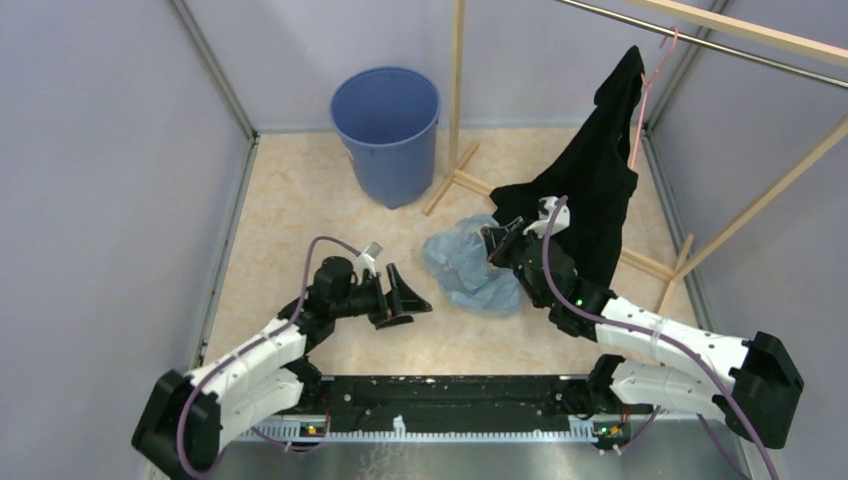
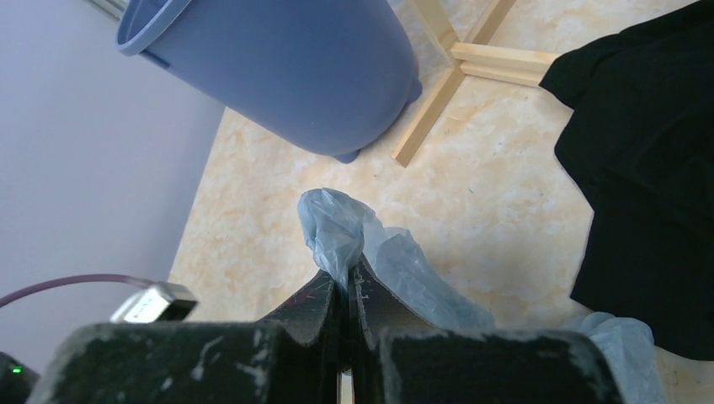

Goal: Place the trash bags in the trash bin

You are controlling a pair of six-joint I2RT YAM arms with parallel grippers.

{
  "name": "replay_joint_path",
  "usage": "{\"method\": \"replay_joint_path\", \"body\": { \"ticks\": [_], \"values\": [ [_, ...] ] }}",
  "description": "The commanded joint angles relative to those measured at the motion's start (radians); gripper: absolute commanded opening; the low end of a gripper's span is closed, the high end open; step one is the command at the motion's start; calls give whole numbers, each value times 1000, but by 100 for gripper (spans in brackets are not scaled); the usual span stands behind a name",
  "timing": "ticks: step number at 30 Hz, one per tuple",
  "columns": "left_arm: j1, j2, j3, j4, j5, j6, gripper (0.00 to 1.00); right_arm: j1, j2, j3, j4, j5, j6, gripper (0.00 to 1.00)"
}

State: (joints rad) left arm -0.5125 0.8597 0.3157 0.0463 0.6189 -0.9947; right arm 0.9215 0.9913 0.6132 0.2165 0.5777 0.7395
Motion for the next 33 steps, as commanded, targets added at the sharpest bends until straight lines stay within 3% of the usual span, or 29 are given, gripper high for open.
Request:
{"method": "replay_joint_path", "body": {
  "ticks": [1,5,11,20,21,25,33],
  "values": [
    [-141,164,76,237,-23,-134,98,-3,-14,19,18,9,18,0],
    [-250,348,147,271,-109,-195,96,-3,-36,0,16,24,19,0],
    [-267,516,215,302,-235,-278,97,-2,-48,-11,20,29,-10,0],
    [-267,704,326,330,-232,-202,80,-3,-68,-47,34,51,-51,0],
    [-266,720,326,334,-223,-203,75,-2,-69,-51,34,49,-54,0],
    [-246,754,296,403,-169,-216,56,-3,-75,-58,26,53,-75,0],
    [-168,616,254,277,-115,-78,50,-3,-134,-87,-35,74,-88,0]
  ]
}}
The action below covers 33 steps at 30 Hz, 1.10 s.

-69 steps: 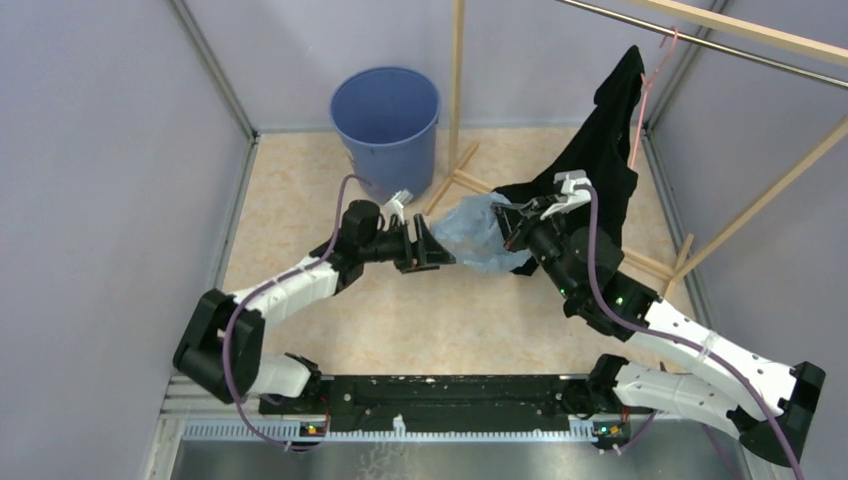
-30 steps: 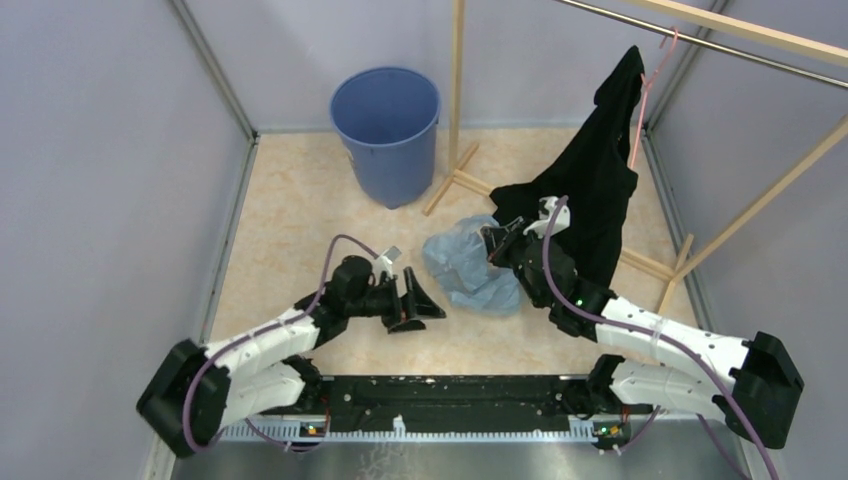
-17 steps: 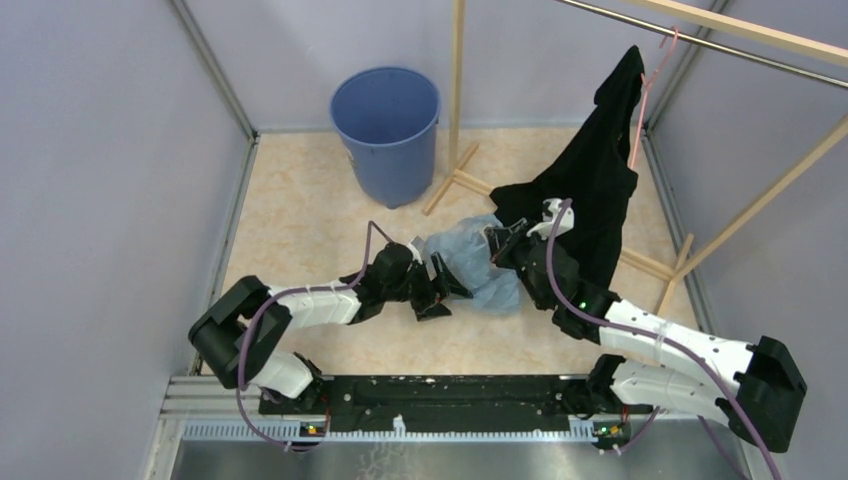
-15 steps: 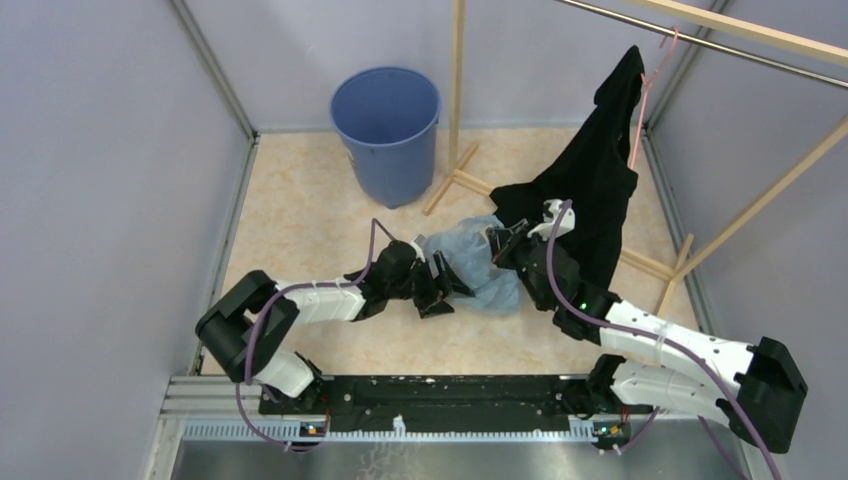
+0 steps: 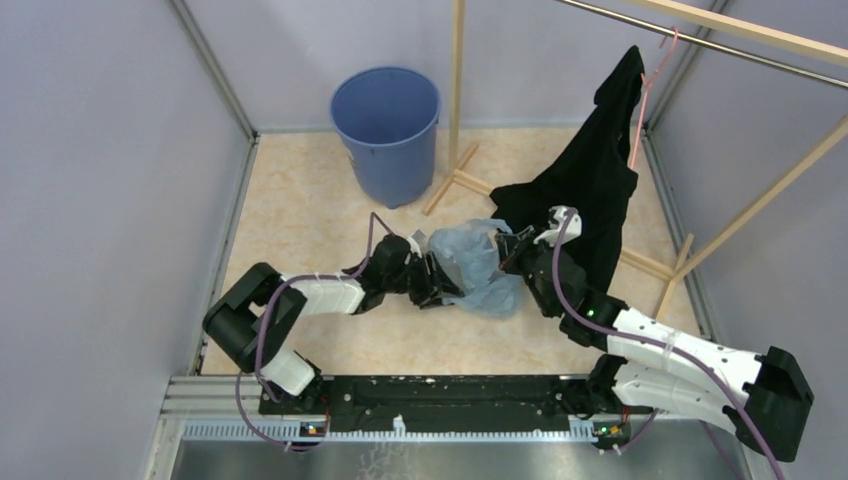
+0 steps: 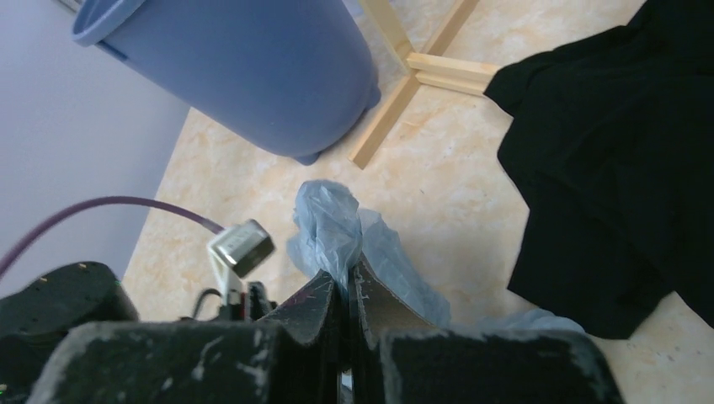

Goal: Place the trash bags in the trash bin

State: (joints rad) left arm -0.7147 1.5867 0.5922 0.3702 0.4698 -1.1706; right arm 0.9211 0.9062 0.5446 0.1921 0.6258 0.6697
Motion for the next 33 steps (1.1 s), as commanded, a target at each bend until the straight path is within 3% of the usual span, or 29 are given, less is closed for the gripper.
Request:
{"method": "replay_joint_path", "body": {
  "ticks": [1,4,7,11,19,24,28,31,33],
  "values": [
    [45,-141,-29,-65,40,115,50,-2,-54,-23,-15,21,-14,0],
    [89,-213,-45,-103,86,139,47,-2,-59,-34,-21,2,5,0],
    [140,-266,-70,-87,157,140,36,-2,-43,-36,-22,-29,21,0],
    [198,-338,-70,-140,198,184,29,-2,-31,-15,-72,-72,3,0],
    [291,-523,75,-688,-85,500,28,-3,-71,15,-289,-101,-165,0],
    [358,-540,132,-758,-162,582,27,-19,7,106,-372,-183,-222,0],
    [455,-432,358,-843,-166,606,21,-95,160,323,-478,-205,-309,0],
    [500,-326,742,-933,-25,655,9,-119,230,686,-587,-173,-435,0],
    [500,-277,1060,-1021,24,661,8,-117,249,912,-626,-229,-519,0]
  ]
}}
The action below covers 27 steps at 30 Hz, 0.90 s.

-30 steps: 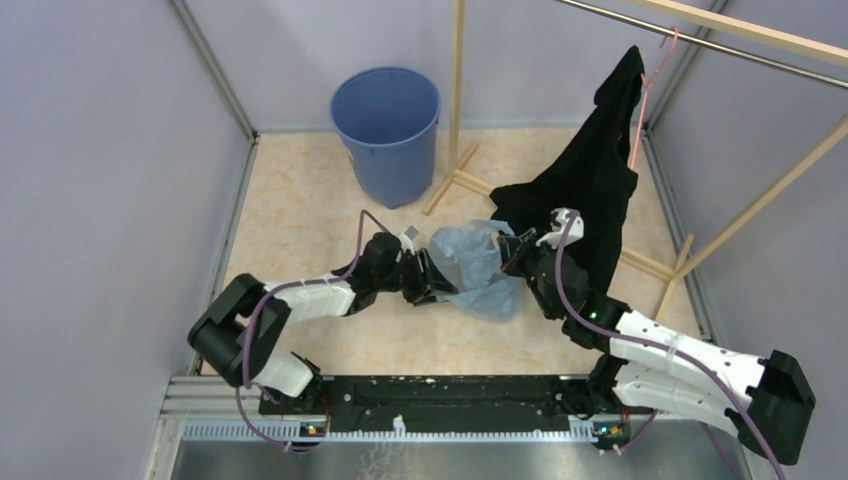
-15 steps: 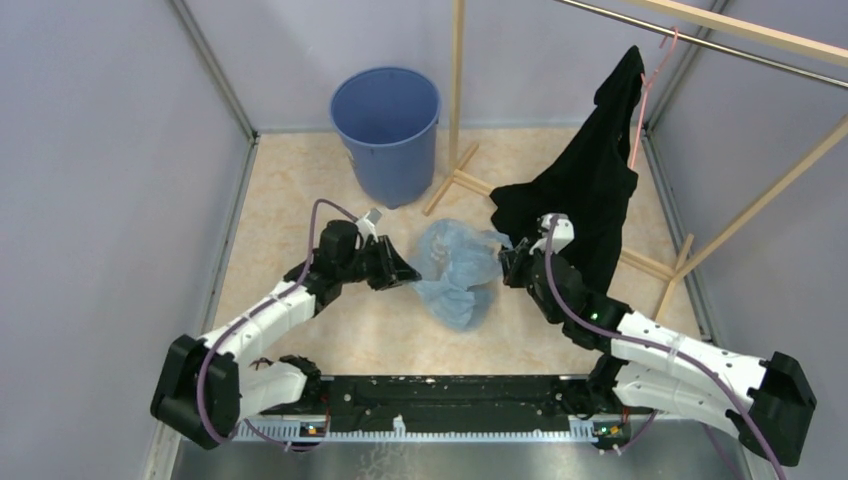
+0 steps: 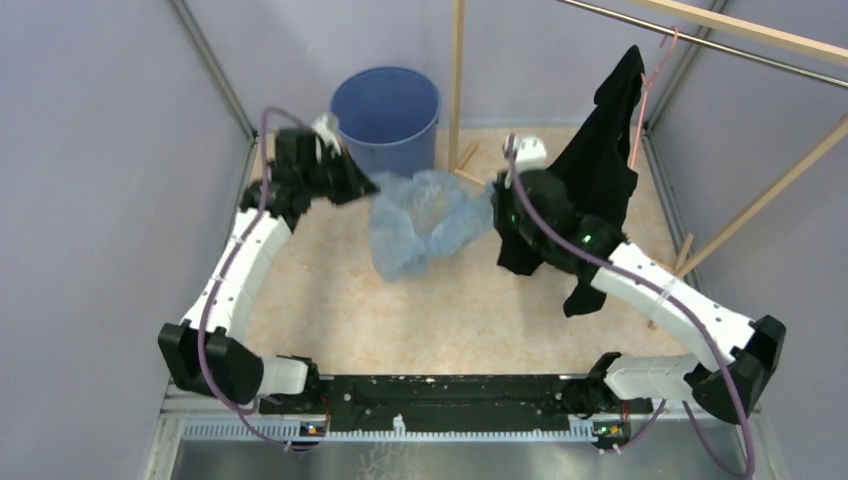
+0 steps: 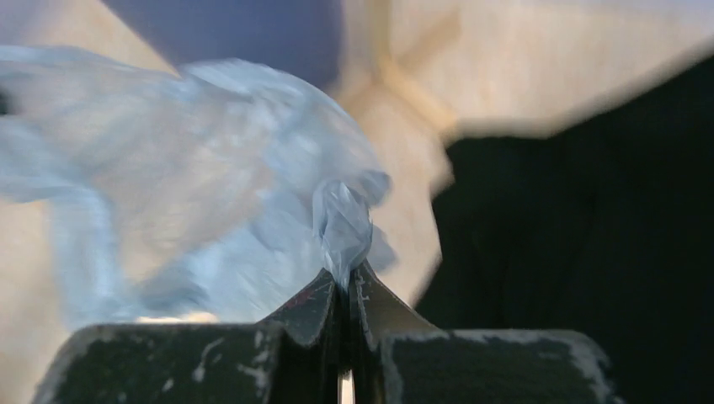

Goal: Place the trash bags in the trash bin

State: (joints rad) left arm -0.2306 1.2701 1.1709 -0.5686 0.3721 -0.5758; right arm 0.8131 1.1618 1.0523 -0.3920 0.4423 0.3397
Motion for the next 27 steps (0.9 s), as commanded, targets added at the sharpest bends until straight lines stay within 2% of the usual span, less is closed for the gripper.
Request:
{"method": "replay_joint_path", "body": {
  "ticks": [1,2,4,5,7,9,11,12,14,16,18,19,20,24,26,27],
  "values": [
    [15,44,605,-91,150,54,8,-9,-11,489,-41,-111,-210,0],
    [14,30,670,-58,174,32,9,-9,-24,531,-19,-182,-230,0],
    [14,-62,633,82,196,-5,12,-8,-82,505,72,-293,-243,0],
    [14,-126,541,198,184,-17,14,-8,-119,449,131,-320,-245,0],
    [14,-266,269,316,112,-30,18,-7,-190,261,235,-314,-232,0],
    [14,-354,7,265,22,-22,15,-7,-231,58,261,-242,-145,0],
    [16,-382,-250,165,-2,-31,1,-8,-241,-141,243,-234,-40,0],
    [16,-387,-347,142,21,-45,0,-8,-243,-234,245,-259,5,0],
    [16,-411,-483,150,104,-47,0,-8,-266,-377,269,-305,86,0],
    [16,-447,-511,194,129,-35,0,-8,-294,-414,289,-330,104,0],
    [16,-456,-425,214,112,-16,0,-8,-296,-352,269,-331,47,0],
    [16,-433,-333,207,109,2,0,-8,-279,-247,237,-316,4,0],
    [16,-394,-225,189,114,20,0,-8,-253,-143,198,-301,-48,0],
    [16,-178,396,52,227,79,0,-5,-162,319,47,-324,-205,0],
    [16,-145,607,52,265,77,0,-3,-186,424,68,-367,-215,0],
    [16,-164,632,92,259,70,0,-3,-216,421,104,-386,-211,0]
  ]
}}
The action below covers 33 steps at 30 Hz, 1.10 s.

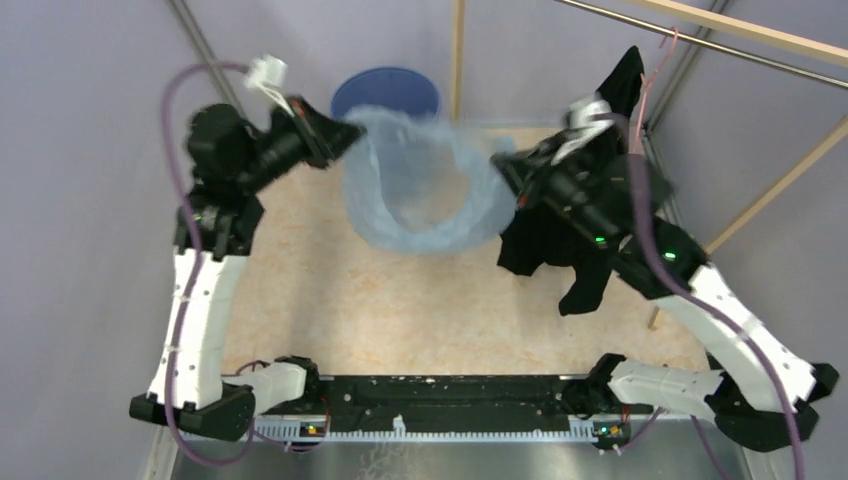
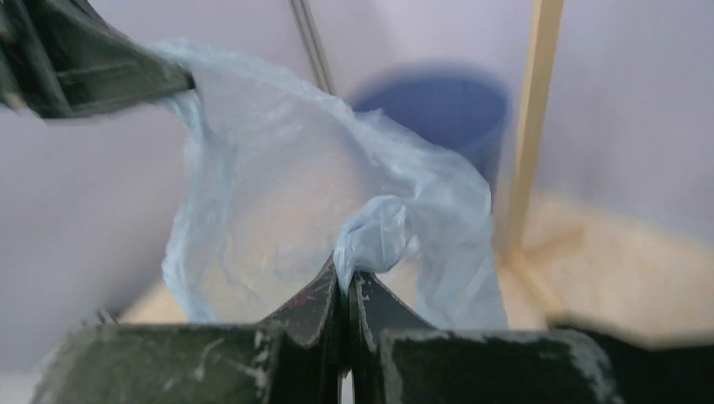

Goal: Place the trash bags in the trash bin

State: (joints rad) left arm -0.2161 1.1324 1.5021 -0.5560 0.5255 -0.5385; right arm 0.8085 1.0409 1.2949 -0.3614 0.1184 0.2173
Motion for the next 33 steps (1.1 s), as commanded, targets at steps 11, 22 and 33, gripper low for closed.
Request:
{"method": "replay_joint_path", "body": {
  "ticks": [11,22,33],
  "values": [
    [1,-365,-863,160,23,-87,0,2,-257,-739,275,-184,315,0],
    [1,-189,-89,36,77,54,0,9,-184,-32,-7,-81,-1,0],
    [1,-370,-447,-25,-245,63,0,8,-313,-404,113,33,145,0]
  ]
}}
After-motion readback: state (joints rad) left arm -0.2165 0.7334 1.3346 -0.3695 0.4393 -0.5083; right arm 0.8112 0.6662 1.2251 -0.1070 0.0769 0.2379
